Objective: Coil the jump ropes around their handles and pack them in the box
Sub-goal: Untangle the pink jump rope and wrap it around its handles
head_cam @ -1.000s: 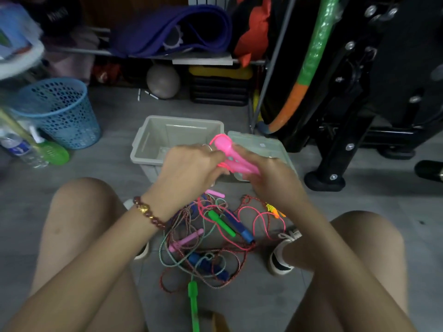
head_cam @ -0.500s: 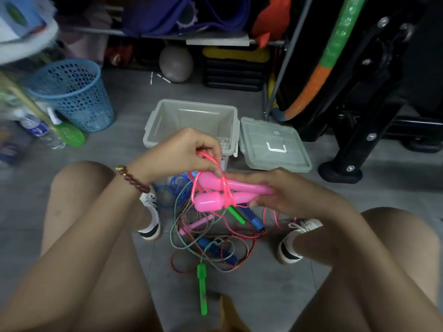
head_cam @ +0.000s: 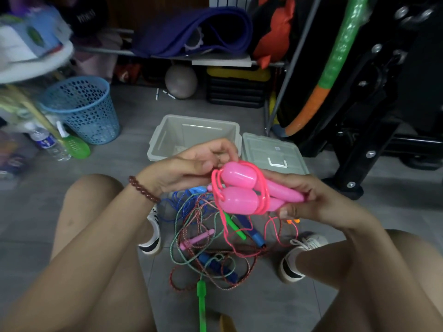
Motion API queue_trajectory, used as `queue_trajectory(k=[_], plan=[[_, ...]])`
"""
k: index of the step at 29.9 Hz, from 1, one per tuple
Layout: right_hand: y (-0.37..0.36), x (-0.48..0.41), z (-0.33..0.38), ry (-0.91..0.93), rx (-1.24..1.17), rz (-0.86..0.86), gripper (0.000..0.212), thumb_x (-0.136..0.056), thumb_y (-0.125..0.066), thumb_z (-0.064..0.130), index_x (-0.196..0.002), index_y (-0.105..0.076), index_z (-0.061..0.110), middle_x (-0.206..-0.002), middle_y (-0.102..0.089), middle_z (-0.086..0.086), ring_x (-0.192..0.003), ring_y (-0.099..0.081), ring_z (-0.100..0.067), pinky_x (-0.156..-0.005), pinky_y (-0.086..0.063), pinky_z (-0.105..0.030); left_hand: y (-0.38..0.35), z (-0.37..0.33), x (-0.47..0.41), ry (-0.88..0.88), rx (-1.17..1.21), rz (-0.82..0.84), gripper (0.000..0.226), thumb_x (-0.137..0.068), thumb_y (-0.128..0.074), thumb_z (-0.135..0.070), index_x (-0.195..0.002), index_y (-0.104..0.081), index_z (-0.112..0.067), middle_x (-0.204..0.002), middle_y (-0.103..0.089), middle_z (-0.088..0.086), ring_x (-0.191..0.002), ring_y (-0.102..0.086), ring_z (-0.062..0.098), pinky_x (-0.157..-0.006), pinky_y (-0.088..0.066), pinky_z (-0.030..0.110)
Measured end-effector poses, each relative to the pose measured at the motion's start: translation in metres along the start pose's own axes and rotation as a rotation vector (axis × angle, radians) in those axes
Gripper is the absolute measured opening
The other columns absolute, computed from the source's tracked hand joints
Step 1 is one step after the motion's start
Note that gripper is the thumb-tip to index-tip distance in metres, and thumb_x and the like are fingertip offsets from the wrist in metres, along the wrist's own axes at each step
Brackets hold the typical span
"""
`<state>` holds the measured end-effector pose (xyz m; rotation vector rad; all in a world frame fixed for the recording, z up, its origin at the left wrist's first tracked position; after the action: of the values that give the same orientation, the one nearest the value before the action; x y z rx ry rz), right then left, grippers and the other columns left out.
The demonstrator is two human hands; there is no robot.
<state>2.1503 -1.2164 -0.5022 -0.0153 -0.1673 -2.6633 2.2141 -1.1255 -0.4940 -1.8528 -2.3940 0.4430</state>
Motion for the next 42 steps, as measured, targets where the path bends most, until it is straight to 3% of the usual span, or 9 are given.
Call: queue_trajectory(k=[4,9,18,21,23,26,30,37,42], plan=[[-0.001,-0.003,-0.004,-0.005,-0.096,-0.015,0.071,-0.078,-0.061,-0.008,-0.133,-0.049,0.036,-0.110,-0.067,0.008,-0.083,-0.062,-0.004,-0.067,-0.048,-0.016,0.004,-0.009,0.000,-0.095,0.006,-0.078,0.036,-0.073,-0.075,-0.044,-0.097,-0.060,-0.022,-0.101,-0.059,0.006,-0.087,-0.035,0.041,-0.068,-0.032,0.038],[-0.002,-0.007,-0.012,0.020,-0.225,-0.013,0.068,-0.080,-0.072,0.018,-0.139,-0.044,0.035,-0.081,-0.067,-0.003,-0.056,-0.044,-0.010,-0.051,-0.035,-0.020,0.022,-0.015,-0.002,-0.185,-0.108,-0.363,0.033,-0.067,-0.069,-0.062,-0.081,-0.061,-0.033,-0.096,-0.064,-0.003,-0.086,-0.043,0.028,-0.067,-0.040,0.028],[-0.005,-0.008,-0.025,-0.020,-0.416,0.089,0.071,-0.080,-0.074,0.024,-0.142,-0.040,0.022,-0.082,-0.063,-0.011,-0.052,-0.041,-0.008,-0.048,-0.032,-0.020,0.013,-0.041,0.003,-0.357,-0.431,-0.486,0.036,-0.084,-0.052,-0.049,-0.077,-0.051,-0.014,-0.077,-0.060,-0.015,-0.060,-0.047,-0.002,-0.053,-0.036,0.009],[-0.010,-0.010,-0.030,-0.001,-0.558,0.137,0.065,-0.082,-0.072,0.019,-0.140,-0.043,0.017,-0.083,-0.062,-0.011,-0.052,-0.043,-0.006,-0.049,-0.039,-0.014,0.009,-0.051,0.006,-0.403,-0.520,-0.523,0.026,-0.089,-0.050,-0.035,-0.080,-0.053,-0.011,-0.080,-0.063,-0.016,-0.057,-0.050,0.024,-0.053,-0.036,0.014],[-0.016,-0.013,-0.032,0.028,-0.655,0.167,0.058,-0.084,-0.068,0.016,-0.137,-0.045,0.014,-0.086,-0.063,-0.010,-0.054,-0.046,-0.004,-0.048,-0.039,-0.012,0.010,-0.054,0.006,-0.406,-0.553,-0.542,0.013,-0.094,-0.052,-0.021,-0.084,-0.056,-0.014,-0.083,-0.065,-0.008,-0.065,-0.045,0.040,-0.058,-0.039,0.018],[-0.026,-0.018,-0.026,0.100,-0.807,0.253,0.042,-0.092,-0.055,0.009,-0.133,-0.046,0.010,-0.096,-0.062,-0.008,-0.063,-0.052,-0.004,-0.052,-0.036,-0.012,0.012,-0.055,0.008,-0.387,-0.579,-0.562,0.018,-0.094,-0.044,-0.005,-0.090,-0.057,-0.017,-0.077,-0.057,0.023,-0.061,-0.049,0.015,-0.059,-0.040,0.013],[-0.030,-0.024,-0.021,0.076,-0.988,0.272,0.037,-0.097,-0.044,0.005,-0.134,-0.042,0.004,-0.098,-0.058,-0.013,-0.063,-0.038,-0.013,-0.053,-0.031,-0.017,0.020,-0.051,0.005,-0.319,-0.572,-0.563,0.018,-0.091,-0.046,-0.004,-0.093,-0.058,-0.017,-0.067,-0.059,-0.010,-0.059,-0.051,0.001,-0.059,-0.044,0.015],[-0.028,-0.024,-0.031,-0.110,-1.097,0.284,0.035,-0.099,-0.042,0.009,-0.134,-0.044,0.007,-0.096,-0.057,-0.014,-0.062,-0.037,-0.013,-0.050,-0.033,-0.018,0.043,-0.036,0.002,-0.173,-0.375,-0.662,0.022,-0.091,-0.047,0.006,-0.085,-0.064,-0.008,-0.050,-0.053,-0.006,-0.045,-0.046,0.005,-0.048,-0.039,0.013],[-0.034,-0.014,-0.029,-0.244,-1.110,0.439,0.037,-0.100,-0.039,0.009,-0.137,-0.041,0.009,-0.095,-0.059,-0.015,-0.062,-0.039,-0.014,-0.050,-0.035,-0.018,0.040,-0.039,0.003,-0.155,-0.372,-0.489,0.020,-0.082,-0.057,-0.008,-0.077,-0.072,-0.020,-0.059,-0.058,-0.002,-0.051,-0.050,0.006,-0.052,-0.041,0.015]])
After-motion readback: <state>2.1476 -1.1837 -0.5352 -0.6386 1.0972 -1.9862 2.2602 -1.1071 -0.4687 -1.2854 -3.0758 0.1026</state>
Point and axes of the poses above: each hand's wrist, its own x-axis away from the middle knuckle, its own y-axis out of the back of the hand, z = x × y, the point moved 10 cm from there along -x, towards the middle knuckle
